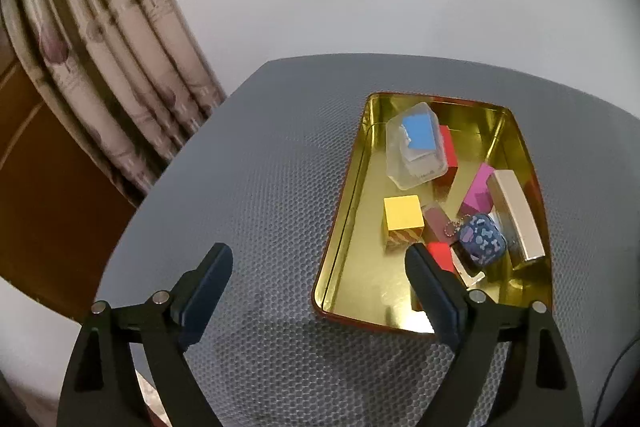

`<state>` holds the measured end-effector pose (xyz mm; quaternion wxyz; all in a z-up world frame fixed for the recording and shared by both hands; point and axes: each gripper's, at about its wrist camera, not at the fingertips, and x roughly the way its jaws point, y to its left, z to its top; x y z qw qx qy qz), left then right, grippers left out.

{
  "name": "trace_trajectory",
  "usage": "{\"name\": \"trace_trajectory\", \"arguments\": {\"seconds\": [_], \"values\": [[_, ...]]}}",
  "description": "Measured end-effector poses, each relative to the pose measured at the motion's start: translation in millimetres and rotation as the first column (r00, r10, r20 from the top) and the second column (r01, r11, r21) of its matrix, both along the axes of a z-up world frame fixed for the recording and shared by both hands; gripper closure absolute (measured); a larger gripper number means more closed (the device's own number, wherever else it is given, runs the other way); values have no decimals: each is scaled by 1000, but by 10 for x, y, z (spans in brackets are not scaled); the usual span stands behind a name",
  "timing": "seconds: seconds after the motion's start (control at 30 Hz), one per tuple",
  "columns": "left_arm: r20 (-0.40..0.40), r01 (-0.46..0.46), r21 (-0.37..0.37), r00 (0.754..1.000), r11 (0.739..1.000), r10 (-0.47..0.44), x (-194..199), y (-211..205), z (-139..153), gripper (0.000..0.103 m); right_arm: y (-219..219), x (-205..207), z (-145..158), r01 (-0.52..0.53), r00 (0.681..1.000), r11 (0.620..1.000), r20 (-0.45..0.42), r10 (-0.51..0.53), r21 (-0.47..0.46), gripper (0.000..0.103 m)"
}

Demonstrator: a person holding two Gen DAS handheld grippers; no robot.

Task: Organize rigid objects
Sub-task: 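Move the left tool back from the gold tin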

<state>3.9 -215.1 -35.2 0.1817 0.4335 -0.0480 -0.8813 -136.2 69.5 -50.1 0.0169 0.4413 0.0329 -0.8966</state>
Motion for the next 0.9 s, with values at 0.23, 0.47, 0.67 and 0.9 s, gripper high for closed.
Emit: {"name": "trace_trajectory", "arguments": {"seconds": [0.23,0.47,0.67,0.9], "values": [[-11,-2,11,1000,1000,2,-8,-26,35,15,-113,52,177,-40,999,999,-20,40,-3,48],[3,-30,82,1000,996,29,-14,-106,21,14,-348,148,336,-117,993,993,-35,117,-15,48],[1,-58,90,998,994,58,-4,-183,28,13,-607,345,418,-188,982,982,-32,187,-25,48],[-4,-89,103,996,991,90,24,-274,49,11,-948,574,799,-261,965,965,-43,260,-25,48]]}}
